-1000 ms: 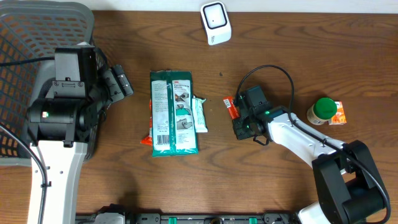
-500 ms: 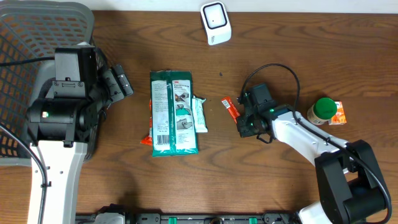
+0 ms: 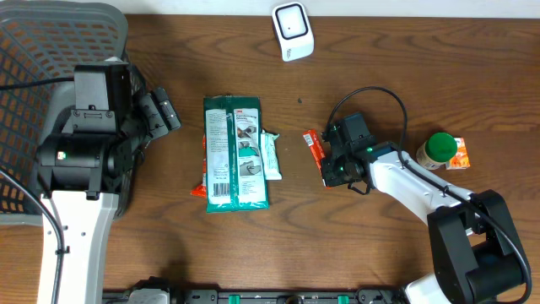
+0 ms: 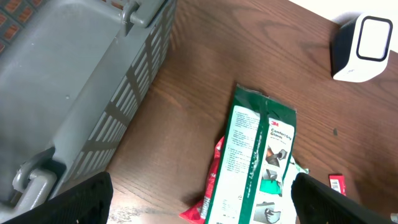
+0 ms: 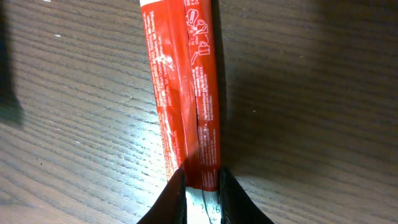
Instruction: Scan the item barcode
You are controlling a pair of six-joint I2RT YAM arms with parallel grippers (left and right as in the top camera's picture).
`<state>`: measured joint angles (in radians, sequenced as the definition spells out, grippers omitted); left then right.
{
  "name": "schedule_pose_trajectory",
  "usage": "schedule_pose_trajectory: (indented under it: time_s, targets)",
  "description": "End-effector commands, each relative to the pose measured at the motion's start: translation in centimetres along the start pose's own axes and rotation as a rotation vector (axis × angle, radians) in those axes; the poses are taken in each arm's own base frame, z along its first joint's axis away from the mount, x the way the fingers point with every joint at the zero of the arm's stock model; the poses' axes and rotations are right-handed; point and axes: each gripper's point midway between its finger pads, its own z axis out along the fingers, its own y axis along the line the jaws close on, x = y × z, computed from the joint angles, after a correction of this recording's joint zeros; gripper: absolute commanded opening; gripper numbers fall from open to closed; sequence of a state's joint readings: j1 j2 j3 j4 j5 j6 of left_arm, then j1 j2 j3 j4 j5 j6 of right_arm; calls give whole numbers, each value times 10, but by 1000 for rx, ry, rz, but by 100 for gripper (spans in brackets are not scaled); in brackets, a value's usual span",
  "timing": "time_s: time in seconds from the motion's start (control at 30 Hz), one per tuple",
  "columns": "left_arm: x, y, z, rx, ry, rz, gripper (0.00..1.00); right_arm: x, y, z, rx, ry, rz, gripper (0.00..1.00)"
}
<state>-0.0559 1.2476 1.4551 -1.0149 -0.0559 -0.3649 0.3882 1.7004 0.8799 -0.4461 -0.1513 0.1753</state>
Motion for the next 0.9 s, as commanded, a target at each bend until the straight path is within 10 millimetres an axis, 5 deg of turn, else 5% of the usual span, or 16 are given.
schedule_pose_trajectory:
  time_s: [0.0,0.43,0.53,0.87]
  targets:
    - [-3,2,-2,-8,-9,10,92,3,-2,1,-7,6,5,14]
    - [-3,2,-2,-8,-9,10,91,24,-7,14,-6,22,6,21]
    - [-3,2,-2,-8,-9,10,91,25,-7,14,-5,25,6,7]
    - [-3,2,-2,-8,-9,10,91,-4,-3,-10,9,-26,-61,1]
